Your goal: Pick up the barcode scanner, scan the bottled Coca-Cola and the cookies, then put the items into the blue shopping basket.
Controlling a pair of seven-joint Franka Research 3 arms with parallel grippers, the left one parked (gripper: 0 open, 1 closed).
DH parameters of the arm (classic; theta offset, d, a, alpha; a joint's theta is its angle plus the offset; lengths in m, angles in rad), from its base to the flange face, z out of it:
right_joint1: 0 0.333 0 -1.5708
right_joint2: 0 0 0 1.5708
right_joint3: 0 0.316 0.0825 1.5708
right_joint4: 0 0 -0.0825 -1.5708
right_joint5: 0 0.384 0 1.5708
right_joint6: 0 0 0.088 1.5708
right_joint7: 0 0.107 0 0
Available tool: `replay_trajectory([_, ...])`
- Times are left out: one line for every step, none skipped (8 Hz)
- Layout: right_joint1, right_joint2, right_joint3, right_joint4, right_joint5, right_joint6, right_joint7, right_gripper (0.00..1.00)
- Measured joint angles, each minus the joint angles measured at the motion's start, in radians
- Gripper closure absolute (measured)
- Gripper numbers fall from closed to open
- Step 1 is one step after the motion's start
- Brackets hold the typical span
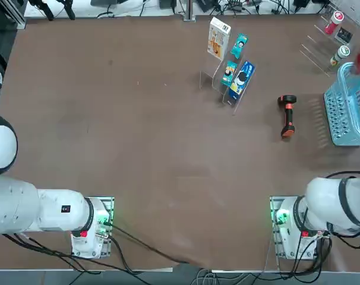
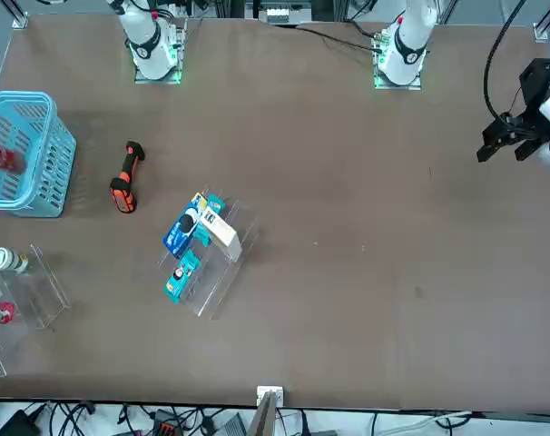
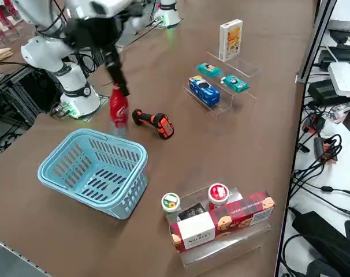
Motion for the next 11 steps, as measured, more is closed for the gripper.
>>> replay_trajectory([-0.085, -0.016, -0.001, -0.074, 0.067, 0.068, -0.126, 0.66])
replay_trajectory([-0.165, -0.018, -0.002, -0.149, 0.139, 0.145, -0.255, 0.66])
replay_trajectory([-0.224, 0.0, -0.003, -0.206, 0.189, 0.207, -0.357, 0.66])
replay_trajectory([-0.256, 0.032, -0.003, -0.235, 0.224, 0.251, -0.417, 0.66])
replay_trajectory([-0.28, 0.075, -0.002, -0.249, 0.268, 0.283, -0.472, 0.66])
replay_trajectory([-0.307, 0.126, -0.002, -0.259, 0.319, 0.315, -0.544, 0.66])
replay_trajectory([-0.335, 0.18, -0.002, -0.262, 0.363, 0.346, -0.611, 0.66])
replay_trajectory([-0.354, 0.227, -0.002, -0.262, 0.397, 0.368, -0.66, 0.66])
replay_trajectory([-0.364, 0.258, -0.002, -0.261, 0.413, 0.38, -0.685, 0.66])
replay_trajectory([-0.366, 0.26, 0.0, -0.253, 0.424, 0.38, -0.689, 0.66])
replay_trajectory([-0.366, 0.261, 0.003, -0.253, 0.424, 0.382, -0.692, 0.64])
